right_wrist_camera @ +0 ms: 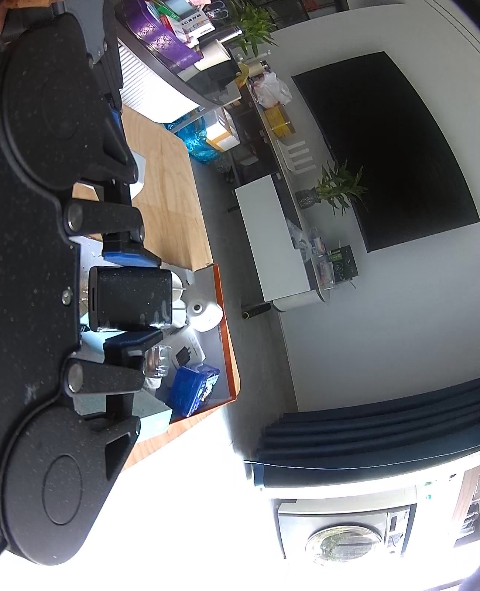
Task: Organize rigid objects
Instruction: 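Carry the white charger with the left tool while the right tool carries the black charger to the tray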
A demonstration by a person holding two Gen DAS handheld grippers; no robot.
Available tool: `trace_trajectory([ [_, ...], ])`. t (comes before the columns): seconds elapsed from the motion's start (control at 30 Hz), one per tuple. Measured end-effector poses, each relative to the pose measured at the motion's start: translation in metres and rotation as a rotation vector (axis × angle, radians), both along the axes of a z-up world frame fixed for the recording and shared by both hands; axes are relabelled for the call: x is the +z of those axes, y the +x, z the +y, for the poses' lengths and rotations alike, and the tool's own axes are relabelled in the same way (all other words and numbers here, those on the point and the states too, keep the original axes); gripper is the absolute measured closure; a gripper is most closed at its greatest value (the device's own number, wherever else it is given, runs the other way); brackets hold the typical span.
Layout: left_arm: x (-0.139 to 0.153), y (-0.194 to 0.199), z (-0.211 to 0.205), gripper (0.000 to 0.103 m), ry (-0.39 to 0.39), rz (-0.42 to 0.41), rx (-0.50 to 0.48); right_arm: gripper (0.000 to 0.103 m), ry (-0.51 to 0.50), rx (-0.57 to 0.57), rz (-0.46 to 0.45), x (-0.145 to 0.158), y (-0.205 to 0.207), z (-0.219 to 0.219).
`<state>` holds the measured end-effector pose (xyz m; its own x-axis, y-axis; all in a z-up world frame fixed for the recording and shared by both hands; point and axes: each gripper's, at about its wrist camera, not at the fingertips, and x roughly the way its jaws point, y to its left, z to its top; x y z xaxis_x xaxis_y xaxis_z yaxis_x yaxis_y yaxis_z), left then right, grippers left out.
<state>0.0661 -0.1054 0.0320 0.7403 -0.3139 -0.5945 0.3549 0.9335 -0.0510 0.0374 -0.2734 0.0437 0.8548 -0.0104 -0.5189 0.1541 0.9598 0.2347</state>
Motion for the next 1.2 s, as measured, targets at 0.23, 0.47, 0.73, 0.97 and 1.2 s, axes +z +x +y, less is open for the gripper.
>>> trace_trajectory([
  [0.23, -0.003, 0.001, -0.014, 0.062, 0.0, 0.007, -0.028, 0.06, 0.003, -0.027, 0.002, -0.001, -0.002, -0.012],
  [0.47, -0.006, 0.003, -0.026, 0.062, 0.003, 0.016, -0.051, 0.06, 0.008, -0.042, 0.005, -0.002, -0.004, -0.02],
  [0.73, -0.009, 0.004, -0.038, 0.062, 0.006, 0.022, -0.071, 0.059, 0.01, -0.051, 0.004, -0.001, -0.003, -0.026],
  [0.97, -0.012, 0.004, -0.045, 0.062, 0.007, 0.034, -0.087, 0.059, 0.01, -0.054, 0.01, -0.002, 0.0, -0.032],
  [1.2, -0.015, 0.006, -0.05, 0.062, 0.006, 0.044, -0.099, 0.059, 0.01, -0.055, 0.009, -0.003, 0.0, -0.032],
])
